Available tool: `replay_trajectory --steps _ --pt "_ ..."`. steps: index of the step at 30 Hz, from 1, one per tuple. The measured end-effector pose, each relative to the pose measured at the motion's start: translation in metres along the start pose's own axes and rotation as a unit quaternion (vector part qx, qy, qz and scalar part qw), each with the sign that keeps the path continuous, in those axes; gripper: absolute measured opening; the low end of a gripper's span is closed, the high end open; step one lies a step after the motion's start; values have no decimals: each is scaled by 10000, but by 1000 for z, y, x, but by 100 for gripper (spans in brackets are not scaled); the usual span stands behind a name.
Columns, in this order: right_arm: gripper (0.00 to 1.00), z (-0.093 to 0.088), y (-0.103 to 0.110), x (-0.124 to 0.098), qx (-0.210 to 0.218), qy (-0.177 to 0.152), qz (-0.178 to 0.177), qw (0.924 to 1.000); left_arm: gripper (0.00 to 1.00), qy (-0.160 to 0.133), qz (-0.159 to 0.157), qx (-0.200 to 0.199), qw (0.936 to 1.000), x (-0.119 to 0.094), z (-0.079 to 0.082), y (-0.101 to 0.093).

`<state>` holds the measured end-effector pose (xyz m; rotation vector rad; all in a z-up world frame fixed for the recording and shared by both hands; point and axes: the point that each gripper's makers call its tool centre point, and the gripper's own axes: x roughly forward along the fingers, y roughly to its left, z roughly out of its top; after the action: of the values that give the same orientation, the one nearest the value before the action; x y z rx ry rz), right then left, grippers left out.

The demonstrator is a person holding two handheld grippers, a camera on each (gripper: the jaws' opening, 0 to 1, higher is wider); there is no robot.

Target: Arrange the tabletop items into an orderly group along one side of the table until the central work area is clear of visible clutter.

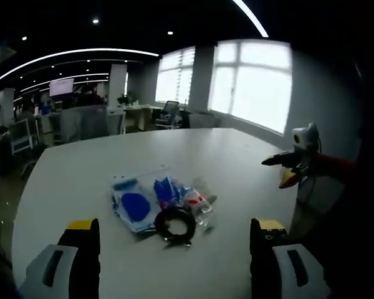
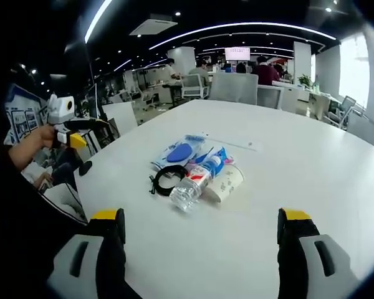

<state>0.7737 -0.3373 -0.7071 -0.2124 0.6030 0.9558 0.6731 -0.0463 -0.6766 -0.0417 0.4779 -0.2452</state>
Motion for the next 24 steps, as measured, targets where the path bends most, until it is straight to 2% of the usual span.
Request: replay_trajectory --steps 16,24 --pt "96 17 2 1 -70 -80 67 9999 95 57 206 -153 9997 -2 0 8" --pt "93 27 4 8 -176 -75 79 9998 91 53 137 56 9999 -1 8 16"
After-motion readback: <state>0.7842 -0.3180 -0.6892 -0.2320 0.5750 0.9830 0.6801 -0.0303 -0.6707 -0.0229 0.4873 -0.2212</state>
